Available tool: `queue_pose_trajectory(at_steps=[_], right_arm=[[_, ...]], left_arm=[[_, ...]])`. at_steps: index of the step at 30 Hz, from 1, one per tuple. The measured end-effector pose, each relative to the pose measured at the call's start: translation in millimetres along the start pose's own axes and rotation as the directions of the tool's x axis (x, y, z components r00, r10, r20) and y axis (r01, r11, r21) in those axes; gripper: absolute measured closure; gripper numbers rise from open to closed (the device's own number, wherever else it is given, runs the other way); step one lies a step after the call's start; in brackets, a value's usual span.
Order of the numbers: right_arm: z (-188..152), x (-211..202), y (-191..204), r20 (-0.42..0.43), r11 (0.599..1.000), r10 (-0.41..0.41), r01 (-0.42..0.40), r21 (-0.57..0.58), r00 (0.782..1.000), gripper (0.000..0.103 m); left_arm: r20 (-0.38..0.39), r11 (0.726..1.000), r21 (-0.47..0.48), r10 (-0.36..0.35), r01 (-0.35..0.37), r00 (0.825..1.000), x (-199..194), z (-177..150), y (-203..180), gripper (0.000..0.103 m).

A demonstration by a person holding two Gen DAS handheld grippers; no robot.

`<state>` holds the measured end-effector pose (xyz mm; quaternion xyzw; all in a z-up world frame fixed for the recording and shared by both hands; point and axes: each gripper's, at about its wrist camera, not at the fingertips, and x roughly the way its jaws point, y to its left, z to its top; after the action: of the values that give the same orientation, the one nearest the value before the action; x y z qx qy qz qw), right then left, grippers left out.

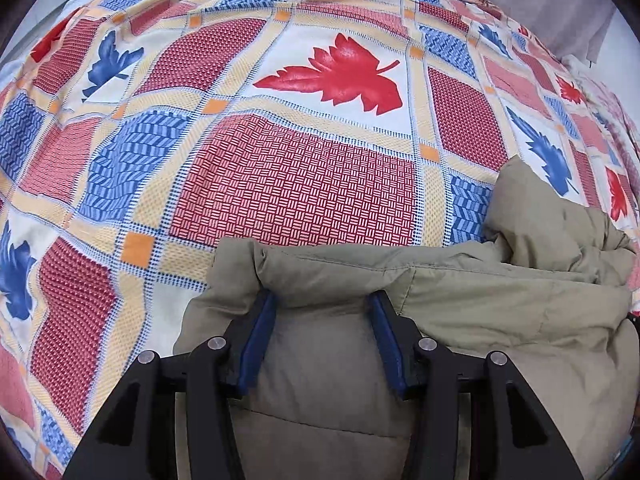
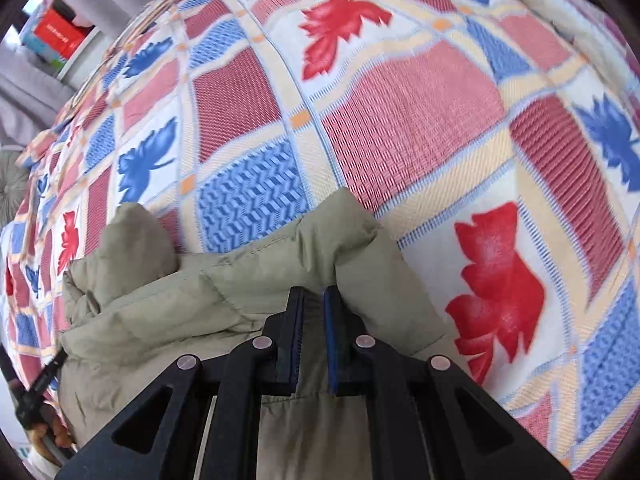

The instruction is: Fold large clothes

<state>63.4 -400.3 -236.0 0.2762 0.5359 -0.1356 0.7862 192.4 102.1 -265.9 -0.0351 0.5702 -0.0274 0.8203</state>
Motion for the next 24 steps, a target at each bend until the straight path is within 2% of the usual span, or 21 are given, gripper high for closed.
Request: queue_pose_trajectory(at_steps=[5,9,14,18,21,24], right_arm=[[12,34,0,0.006,1.000,-0.027,0.026,0.016,1.000,0.094],[17,35,3,0.005,0.998,-0.056,0.056,-0.007,0.998,0.094],[12,11,10,0.000,0.996,-0.079,0.079,-0.045,0.997,0.089],[-8,-18,13,0.024,0.995,-0.062,0.064,-0.078,0.998,0.089],[-31,-41,17,0.034,0.996,-0.040,0.043,-0.079,0.999,0.088],[-53,-58,23,0.021,0.996,-0.028,0.029,-0.084,0.999,0.071]], left_arm=[[0.001,1.000,-0.023,0.014,-0.014,1.000,13,9,-4,0.051],[-0.014,0.999,-0.044,0.017,-0.018,1.000,2,11,1,0.051],[0.010,0.999,-0.013,0.045,-0.045,0.999,-37,3,10,0.051],[0.009,0.999,-0.007,0.053,-0.053,0.999,-66,-12,21,0.051],[-0.024,0.999,-0.012,0.040,-0.040,0.999,-81,-27,26,0.051],[-0.052,1.000,-0.005,0.028,-0.028,0.998,-94,-45,27,0.051]])
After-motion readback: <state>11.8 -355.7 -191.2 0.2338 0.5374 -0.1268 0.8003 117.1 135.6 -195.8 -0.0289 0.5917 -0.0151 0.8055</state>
